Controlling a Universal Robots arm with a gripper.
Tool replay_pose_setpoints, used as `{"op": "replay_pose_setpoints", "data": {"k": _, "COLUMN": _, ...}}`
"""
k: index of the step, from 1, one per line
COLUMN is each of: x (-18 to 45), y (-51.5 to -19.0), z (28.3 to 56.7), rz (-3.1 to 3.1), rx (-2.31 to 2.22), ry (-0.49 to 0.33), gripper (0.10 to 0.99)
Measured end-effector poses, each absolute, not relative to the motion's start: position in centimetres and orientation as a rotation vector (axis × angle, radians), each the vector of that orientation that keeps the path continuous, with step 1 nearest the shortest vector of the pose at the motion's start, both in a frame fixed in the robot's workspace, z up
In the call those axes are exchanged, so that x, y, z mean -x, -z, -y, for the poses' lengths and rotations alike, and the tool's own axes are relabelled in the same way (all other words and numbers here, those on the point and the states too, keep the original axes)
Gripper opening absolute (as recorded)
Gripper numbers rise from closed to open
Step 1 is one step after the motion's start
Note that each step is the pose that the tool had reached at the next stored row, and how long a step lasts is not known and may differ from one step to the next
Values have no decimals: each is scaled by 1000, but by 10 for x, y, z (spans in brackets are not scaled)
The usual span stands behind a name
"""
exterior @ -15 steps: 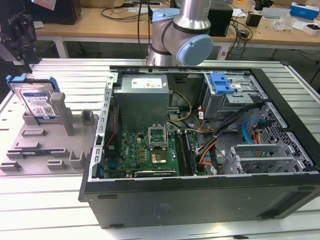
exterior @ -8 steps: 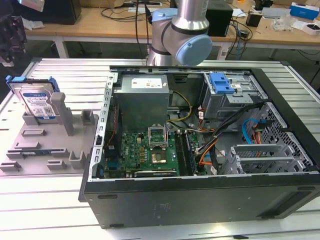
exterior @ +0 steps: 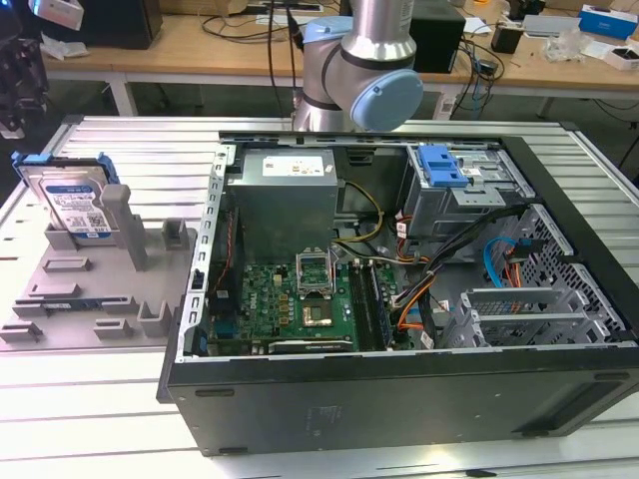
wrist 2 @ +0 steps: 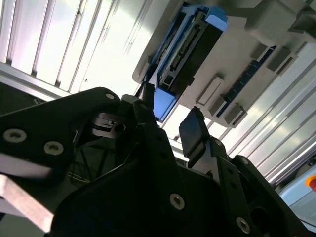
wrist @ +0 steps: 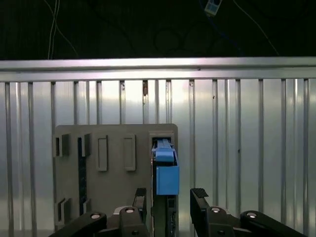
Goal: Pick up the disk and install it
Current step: 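Pick up the disk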
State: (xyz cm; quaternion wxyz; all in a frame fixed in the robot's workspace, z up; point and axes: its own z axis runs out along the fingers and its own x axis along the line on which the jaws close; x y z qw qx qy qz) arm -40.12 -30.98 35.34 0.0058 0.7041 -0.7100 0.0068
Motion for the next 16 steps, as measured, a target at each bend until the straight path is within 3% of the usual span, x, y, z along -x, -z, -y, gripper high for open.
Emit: {"op": "replay_pose_setpoints", "data": {"k": 16, "x": 404, "y": -330, "z": 310, "rz": 2196, "rx": -2219, "ry": -8, "gripper": 482}}
